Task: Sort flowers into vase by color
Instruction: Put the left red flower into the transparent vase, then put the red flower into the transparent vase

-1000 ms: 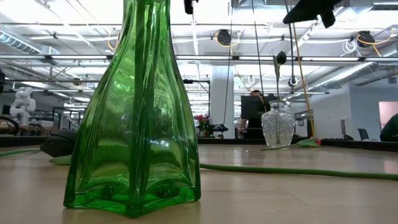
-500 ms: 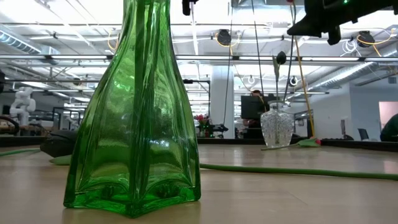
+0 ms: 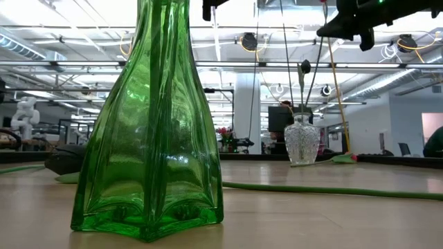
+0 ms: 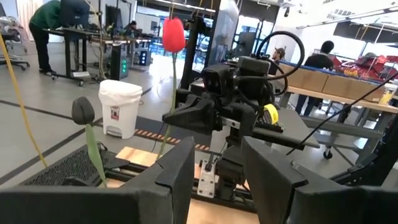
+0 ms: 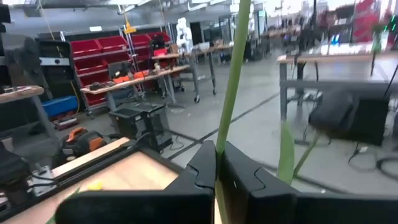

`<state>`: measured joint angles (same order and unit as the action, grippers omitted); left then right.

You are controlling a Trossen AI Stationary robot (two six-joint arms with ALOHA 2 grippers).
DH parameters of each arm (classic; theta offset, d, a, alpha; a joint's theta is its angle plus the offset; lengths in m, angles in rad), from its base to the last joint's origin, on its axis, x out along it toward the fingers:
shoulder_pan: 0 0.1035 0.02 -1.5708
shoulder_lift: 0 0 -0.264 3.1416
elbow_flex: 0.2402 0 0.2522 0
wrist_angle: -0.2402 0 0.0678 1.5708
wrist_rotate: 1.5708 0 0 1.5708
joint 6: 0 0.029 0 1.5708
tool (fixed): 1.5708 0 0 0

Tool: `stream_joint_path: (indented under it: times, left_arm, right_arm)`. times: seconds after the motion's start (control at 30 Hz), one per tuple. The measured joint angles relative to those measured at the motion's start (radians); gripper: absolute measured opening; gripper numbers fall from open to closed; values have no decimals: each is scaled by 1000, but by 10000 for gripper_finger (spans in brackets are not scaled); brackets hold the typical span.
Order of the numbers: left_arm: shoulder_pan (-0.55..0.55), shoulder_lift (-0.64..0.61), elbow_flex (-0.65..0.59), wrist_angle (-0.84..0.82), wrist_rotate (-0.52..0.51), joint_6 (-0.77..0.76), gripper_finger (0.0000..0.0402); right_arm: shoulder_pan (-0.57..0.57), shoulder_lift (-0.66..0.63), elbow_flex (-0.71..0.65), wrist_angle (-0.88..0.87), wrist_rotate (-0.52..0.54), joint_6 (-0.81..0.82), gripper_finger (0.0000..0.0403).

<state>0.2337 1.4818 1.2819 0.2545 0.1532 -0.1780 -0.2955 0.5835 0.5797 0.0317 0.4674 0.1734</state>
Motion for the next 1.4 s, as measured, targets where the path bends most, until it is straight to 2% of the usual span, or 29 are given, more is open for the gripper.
stream_joint_path:
  times: [0.2, 0.63, 0.93, 1.17, 1.4]
  left_arm:
    - [1, 0, 0, -6, 0, 1, 138]
    - [1, 0, 0, -9, 0, 1, 138]
    - [0, 0, 0, -20, 6, 0, 138]
    - [0, 0, 0, -23, 16, -2, 138]
    - [0, 0, 0, -25, 17, -1, 138]
  right_arm:
    - [-11, 40, 1, 8, 2, -53, 0]
    - [-56, 253, 1, 53, -23, -64, 1]
    - [-92, 371, 1, 21, -20, -14, 30]
    - [-109, 391, 2, -29, -22, 22, 56]
    - [-110, 305, 2, -31, -22, 21, 99]
